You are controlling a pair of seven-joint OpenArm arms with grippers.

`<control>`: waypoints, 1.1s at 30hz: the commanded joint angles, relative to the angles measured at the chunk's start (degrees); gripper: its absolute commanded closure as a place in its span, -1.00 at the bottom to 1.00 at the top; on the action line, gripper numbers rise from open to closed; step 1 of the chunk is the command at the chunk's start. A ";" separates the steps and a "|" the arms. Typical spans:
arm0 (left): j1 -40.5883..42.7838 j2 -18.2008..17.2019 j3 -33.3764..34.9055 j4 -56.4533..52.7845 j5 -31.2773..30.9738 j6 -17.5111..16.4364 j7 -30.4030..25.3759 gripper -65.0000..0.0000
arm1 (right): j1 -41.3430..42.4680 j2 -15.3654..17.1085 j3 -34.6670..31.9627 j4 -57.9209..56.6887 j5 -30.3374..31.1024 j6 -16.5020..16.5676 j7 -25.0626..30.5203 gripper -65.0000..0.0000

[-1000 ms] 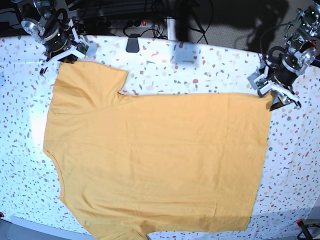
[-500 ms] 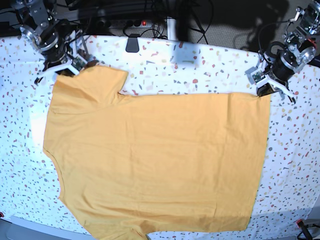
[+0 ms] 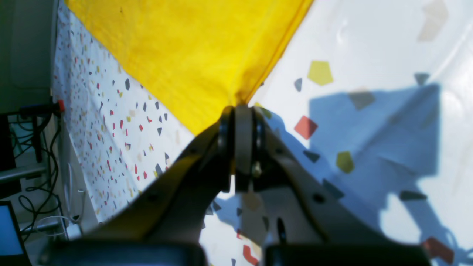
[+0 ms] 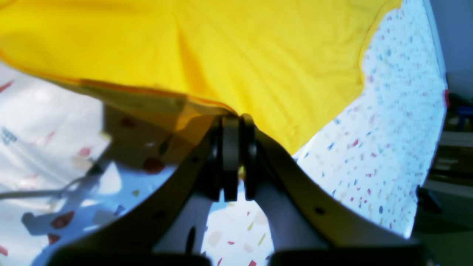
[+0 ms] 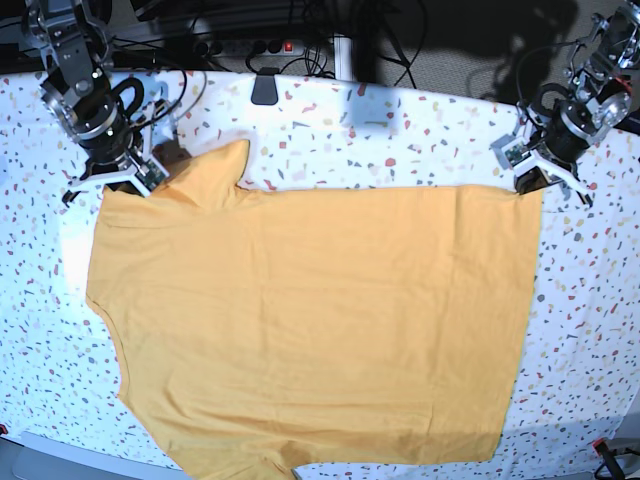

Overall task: Fold the T-shirt properly
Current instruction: 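Lift the shoulder edges and pull them toward the hem with both grippers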

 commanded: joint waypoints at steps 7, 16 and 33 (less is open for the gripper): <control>-0.28 -1.18 -0.35 4.50 0.22 0.57 4.59 1.00 | 1.05 0.55 0.42 1.03 1.36 -1.09 -0.24 1.00; -0.33 -1.18 -0.35 9.03 0.22 0.57 9.09 1.00 | 1.38 0.52 0.42 1.03 1.40 -1.11 -1.49 1.00; -6.12 0.96 -0.35 8.68 -4.92 2.99 9.86 1.00 | 19.91 -9.31 0.39 -8.02 5.62 -1.51 -7.04 1.00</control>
